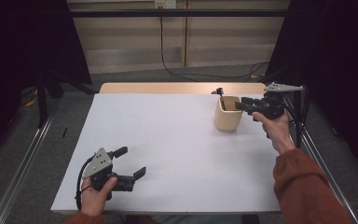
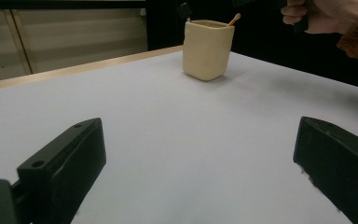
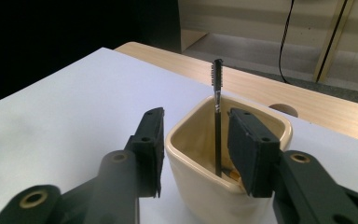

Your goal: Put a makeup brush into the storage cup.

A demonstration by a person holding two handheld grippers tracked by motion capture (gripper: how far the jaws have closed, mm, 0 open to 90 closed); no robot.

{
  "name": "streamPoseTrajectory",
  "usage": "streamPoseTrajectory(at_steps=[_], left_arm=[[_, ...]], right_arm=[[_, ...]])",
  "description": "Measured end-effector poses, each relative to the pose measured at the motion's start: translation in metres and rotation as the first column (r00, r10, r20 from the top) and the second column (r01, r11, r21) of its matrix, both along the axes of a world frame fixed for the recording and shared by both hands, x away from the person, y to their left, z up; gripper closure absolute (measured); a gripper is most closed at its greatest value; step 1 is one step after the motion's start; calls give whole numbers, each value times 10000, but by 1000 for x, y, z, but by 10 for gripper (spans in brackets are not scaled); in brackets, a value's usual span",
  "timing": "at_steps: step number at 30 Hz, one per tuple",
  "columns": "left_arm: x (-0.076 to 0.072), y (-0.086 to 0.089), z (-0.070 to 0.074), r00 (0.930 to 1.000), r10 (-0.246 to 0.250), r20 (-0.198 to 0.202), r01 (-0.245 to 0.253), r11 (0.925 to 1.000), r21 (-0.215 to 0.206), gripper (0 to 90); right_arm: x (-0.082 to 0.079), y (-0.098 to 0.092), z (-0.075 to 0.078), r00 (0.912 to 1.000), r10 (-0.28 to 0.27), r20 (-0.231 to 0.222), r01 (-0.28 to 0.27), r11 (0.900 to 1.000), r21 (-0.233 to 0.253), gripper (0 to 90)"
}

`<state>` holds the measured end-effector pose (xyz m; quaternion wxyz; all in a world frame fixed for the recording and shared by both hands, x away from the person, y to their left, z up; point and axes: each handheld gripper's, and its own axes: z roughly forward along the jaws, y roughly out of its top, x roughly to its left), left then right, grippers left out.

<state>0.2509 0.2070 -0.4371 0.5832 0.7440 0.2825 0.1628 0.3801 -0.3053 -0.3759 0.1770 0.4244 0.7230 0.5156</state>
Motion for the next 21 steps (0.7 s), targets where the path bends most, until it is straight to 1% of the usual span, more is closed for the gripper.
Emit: streamPoseTrajectory(at_steps=[3, 4, 5, 6, 7, 8, 10, 11, 13, 15, 17, 21], left_arm=[[2, -1, 0, 10000, 7, -31, -7, 10000, 15, 23], [2, -1, 0, 10000, 33, -22, -33, 10000, 23, 23], [2, -1, 0, 10000, 38, -36, -38, 10000, 21, 23], [2, -1, 0, 10000, 34, -51, -34, 10000, 15, 23], [2, -1, -1, 9999, 61, -92, -61, 10000, 2, 23], [2, -1, 0, 10000, 45, -88, -45, 10000, -27, 23], [3, -1, 0, 9999, 71, -88, -72, 10000, -61, 23], [3, -1, 0, 9999, 72, -78, -72, 10000, -68, 23], [4, 0, 0, 10000, 83, -40, -84, 9999, -90, 23], [4, 1, 0, 10000, 89, -42, -89, 9999, -62, 23], [3, 1, 0, 9999, 107, -44, -107, 9999, -58, 23], [2, 2, 1, 9999, 133, -30, -134, 9999, -99, 23]], right_arm=[[-1, -1, 2, 9998, -126, 151, 126, 9999, -6, 432], [-1, 0, 3, 9996, -182, 227, 182, 9998, -36, 378], [-1, -1, 4, 9992, -264, 305, 265, 9996, -33, 361], [-2, -1, 4, 9992, -235, 334, 235, 9997, 22, 353], [-2, -1, 4, 9990, -198, 392, 198, 9998, 4, 324], [-3, -1, 5, 9987, -303, 418, 306, 9995, -57, 283], [-3, -2, 5, 9988, -278, 409, 279, 9996, -20, 273], [-3, -2, 6, 9985, -300, 466, 300, 9995, 3, 227], [-3, -2, 7, 9981, -368, 497, 373, 9993, -89, 192], [-4, -1, 7, 9976, -353, 589, 357, 9994, -51, 158], [-4, 0, 6, 9978, -382, 536, 385, 9992, -55, 120], [-4, 0, 5, 9977, -380, 559, 381, 9993, -22, 81]])
